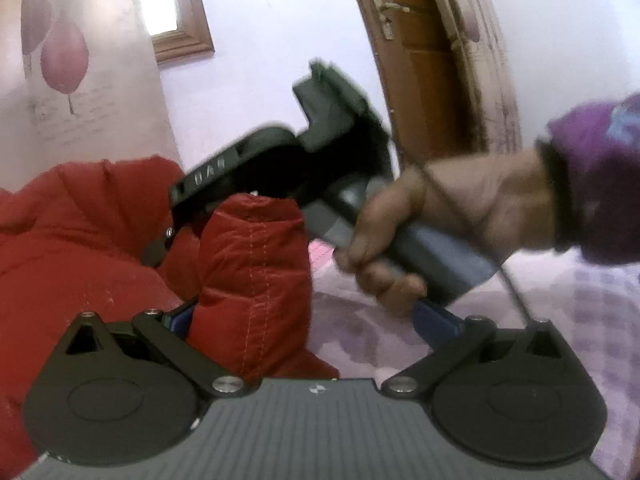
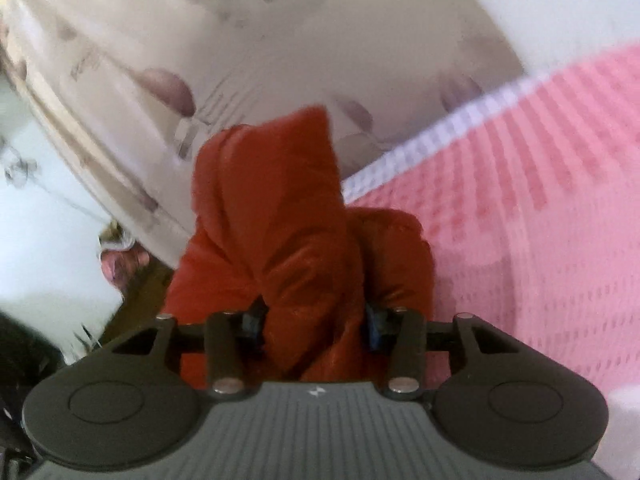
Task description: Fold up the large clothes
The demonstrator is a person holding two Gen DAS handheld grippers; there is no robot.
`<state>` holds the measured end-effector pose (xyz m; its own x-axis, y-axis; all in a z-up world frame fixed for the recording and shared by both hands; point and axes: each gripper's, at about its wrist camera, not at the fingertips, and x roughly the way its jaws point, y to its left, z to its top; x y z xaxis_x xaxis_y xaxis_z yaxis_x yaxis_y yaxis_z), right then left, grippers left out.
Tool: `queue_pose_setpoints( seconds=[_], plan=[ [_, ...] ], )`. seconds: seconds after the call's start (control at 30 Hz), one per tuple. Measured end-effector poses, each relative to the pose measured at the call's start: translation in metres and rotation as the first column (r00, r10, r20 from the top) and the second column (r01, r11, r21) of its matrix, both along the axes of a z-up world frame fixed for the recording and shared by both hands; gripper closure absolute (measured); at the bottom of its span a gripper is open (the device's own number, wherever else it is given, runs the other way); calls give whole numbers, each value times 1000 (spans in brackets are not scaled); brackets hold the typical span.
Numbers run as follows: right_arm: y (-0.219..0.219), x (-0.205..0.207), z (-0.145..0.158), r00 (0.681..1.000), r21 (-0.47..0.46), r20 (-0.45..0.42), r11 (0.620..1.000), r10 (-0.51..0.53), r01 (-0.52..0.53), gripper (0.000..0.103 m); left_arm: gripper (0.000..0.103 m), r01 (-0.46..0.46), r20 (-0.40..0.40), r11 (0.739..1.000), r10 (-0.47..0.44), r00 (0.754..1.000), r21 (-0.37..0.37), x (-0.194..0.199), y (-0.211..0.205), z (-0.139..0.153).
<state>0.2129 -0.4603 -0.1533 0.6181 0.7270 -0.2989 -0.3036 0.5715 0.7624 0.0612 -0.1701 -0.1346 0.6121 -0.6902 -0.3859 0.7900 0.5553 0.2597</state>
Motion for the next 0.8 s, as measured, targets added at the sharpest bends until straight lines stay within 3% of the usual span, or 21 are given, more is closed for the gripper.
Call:
queue_pose_setpoints(
  seconds=[0.13, 0.2, 0.23, 0.27, 0.43, 0.53, 0.6, 0.67, 0.73, 0.8],
  plan=[
    [4, -6, 1, 1000, 2, -16, 1000, 9, -9, 57, 13, -9, 20, 992, 12, 1000, -123, -21, 27, 19],
    [3, -6, -1, 999, 23, -33, 1000, 15, -14, 57, 29, 4, 40, 985, 3, 999, -171, -33, 34, 26],
    [4, -5, -3, 999, 36, -42, 999, 16, -14, 57, 44, 11, 49, 984, -2, 999, -179, -30, 33, 29],
    [4, -6, -3, 999, 47, -48, 999, 19, -17, 57, 50, 15, 49, 984, -6, 999, -175, -23, 29, 32],
    [14, -5, 5, 995, 25, -76, 998, 63, -61, 56, 53, 31, -93, 990, -44, 995, -138, 25, 11, 21],
    [20, 2, 28, 992, -128, -66, 986, 104, -112, 48, 52, 35, -108, 993, -47, 993, -110, 28, 9, 16],
    [30, 1, 57, 992, -276, -4, 954, 122, -119, 46, 52, 15, -133, 993, -30, 991, -114, 33, 11, 14],
    [40, -8, 93, 988, -434, 116, 900, 99, -39, 45, 52, 3, -153, 993, -21, 988, -118, 40, 13, 14],
    [54, -21, 131, 960, -497, 261, 867, 102, 43, 45, 52, -2, -165, 993, -17, 986, -117, 43, 12, 14],
    [74, -24, 153, 931, -516, 335, 855, 147, 50, 49, 52, -6, -167, 993, -13, 986, -115, 44, 12, 14]
  ],
)
